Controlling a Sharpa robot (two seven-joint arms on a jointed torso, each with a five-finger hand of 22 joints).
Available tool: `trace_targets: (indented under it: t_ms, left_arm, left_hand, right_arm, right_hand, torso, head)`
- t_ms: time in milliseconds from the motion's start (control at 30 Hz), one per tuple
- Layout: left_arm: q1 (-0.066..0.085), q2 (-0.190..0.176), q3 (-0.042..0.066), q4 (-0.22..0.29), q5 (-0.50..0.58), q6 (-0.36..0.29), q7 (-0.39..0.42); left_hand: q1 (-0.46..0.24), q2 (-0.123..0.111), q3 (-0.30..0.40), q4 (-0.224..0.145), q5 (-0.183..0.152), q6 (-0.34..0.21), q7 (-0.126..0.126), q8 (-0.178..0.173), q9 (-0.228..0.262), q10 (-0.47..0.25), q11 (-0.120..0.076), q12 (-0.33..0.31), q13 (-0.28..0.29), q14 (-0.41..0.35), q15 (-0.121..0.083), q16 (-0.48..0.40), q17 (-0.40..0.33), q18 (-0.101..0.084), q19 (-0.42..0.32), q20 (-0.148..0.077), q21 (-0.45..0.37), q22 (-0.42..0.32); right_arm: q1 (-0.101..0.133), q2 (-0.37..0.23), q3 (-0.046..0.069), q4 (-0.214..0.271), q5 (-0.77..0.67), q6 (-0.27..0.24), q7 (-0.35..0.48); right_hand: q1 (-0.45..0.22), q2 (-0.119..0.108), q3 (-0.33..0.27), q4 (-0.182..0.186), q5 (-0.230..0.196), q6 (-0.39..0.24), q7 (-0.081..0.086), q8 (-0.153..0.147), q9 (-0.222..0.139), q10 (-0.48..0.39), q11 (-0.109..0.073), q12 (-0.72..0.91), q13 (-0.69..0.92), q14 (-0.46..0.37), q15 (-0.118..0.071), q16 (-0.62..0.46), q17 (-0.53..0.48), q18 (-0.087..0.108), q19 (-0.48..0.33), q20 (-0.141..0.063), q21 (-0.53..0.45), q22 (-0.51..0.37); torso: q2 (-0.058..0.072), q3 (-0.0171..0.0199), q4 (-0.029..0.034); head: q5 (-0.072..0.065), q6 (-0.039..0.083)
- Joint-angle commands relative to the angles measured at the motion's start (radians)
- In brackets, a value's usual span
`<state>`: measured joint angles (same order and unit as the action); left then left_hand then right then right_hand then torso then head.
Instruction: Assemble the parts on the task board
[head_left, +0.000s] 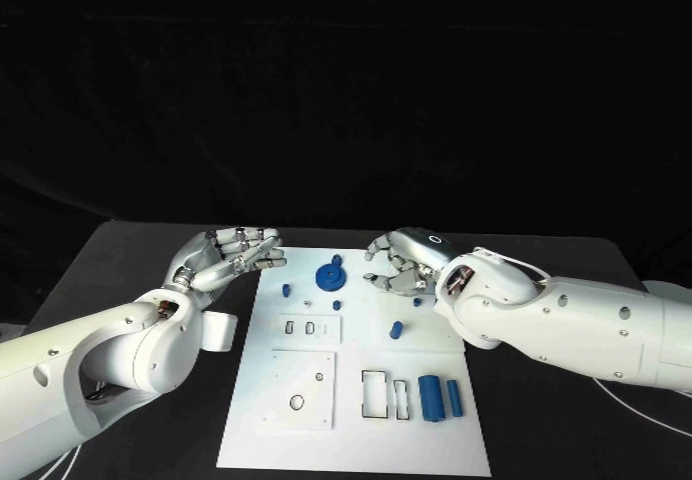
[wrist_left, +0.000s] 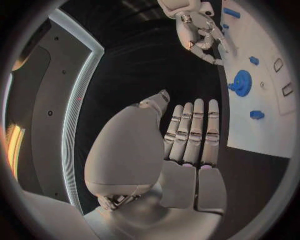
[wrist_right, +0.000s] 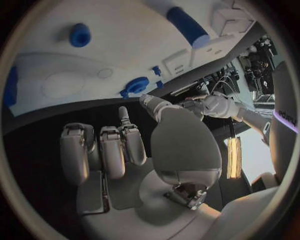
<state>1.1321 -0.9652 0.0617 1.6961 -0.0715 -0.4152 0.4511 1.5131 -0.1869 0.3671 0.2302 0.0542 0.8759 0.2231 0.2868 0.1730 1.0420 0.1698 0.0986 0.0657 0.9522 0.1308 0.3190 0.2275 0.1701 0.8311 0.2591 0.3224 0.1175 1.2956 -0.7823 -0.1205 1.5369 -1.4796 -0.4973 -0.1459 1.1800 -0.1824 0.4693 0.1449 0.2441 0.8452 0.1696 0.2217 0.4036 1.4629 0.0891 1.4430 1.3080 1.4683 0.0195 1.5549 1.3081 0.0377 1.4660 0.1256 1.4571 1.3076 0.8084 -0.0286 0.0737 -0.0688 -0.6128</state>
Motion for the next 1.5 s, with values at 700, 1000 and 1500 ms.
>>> trace_targets:
  t_ms: [700, 1000, 1500]
  left_arm:
    - [-0.003, 0.019, 0.0, -0.021, 0.008, 0.02, 0.009]
    - [-0.004, 0.02, 0.0, -0.024, 0.008, 0.021, 0.008]
    - [-0.004, 0.017, 0.0, -0.023, 0.008, 0.022, 0.007]
  left_hand:
    - [-0.004, -0.009, 0.008, 0.0, -0.003, -0.004, 0.005, -0.004, -0.002, -0.002, 0.007, -0.006, 0.0, 0.0, 0.006, -0.005, 0.002, 0.013, 0.006, 0.0, -0.005, -0.002]
    - [-0.004, -0.009, 0.008, 0.0, -0.003, -0.004, 0.005, -0.004, -0.002, -0.002, 0.007, -0.006, 0.0, 0.0, 0.006, -0.005, 0.002, 0.013, 0.006, 0.0, -0.005, -0.002]
    - [-0.004, -0.009, 0.008, 0.0, -0.003, -0.004, 0.005, -0.004, -0.002, -0.002, 0.007, -0.006, 0.0, 0.0, 0.006, -0.005, 0.002, 0.013, 0.006, 0.0, -0.005, -0.002]
  right_arm:
    - [0.002, -0.22, -0.002, -0.093, 0.38, 0.153, 0.357]
    - [-0.023, -0.197, -0.003, -0.142, 0.352, 0.144, 0.339]
    - [-0.06, -0.151, -0.003, -0.182, 0.318, 0.116, 0.297]
  right_hand:
    - [0.118, -0.044, 0.014, -0.107, -0.03, 0.022, -0.001, -0.024, -0.004, -0.06, -0.007, -0.06, 0.064, 0.065, -0.01, -0.031, 0.11, 0.026, -0.069, -0.011, -0.107, 0.069]
    - [0.119, -0.044, 0.015, -0.111, -0.024, 0.014, 0.003, -0.031, -0.006, -0.06, -0.004, -0.059, 0.065, 0.067, -0.008, -0.029, 0.117, 0.025, -0.064, -0.009, -0.103, 0.074]
    - [0.114, -0.042, 0.013, -0.109, -0.021, 0.007, 0.006, -0.037, -0.008, -0.056, -0.001, -0.055, 0.068, 0.067, -0.006, -0.029, 0.116, 0.023, -0.058, -0.008, -0.097, 0.079]
  torso:
    - [-0.019, 0.0244, -0.0333]
    - [-0.017, 0.0233, -0.0296]
    - [-0.017, 0.0224, -0.0297]
  head:
    - [-0.018, 0.006]
    - [-0.014, 0.0]
    - [-0.011, -0.01]
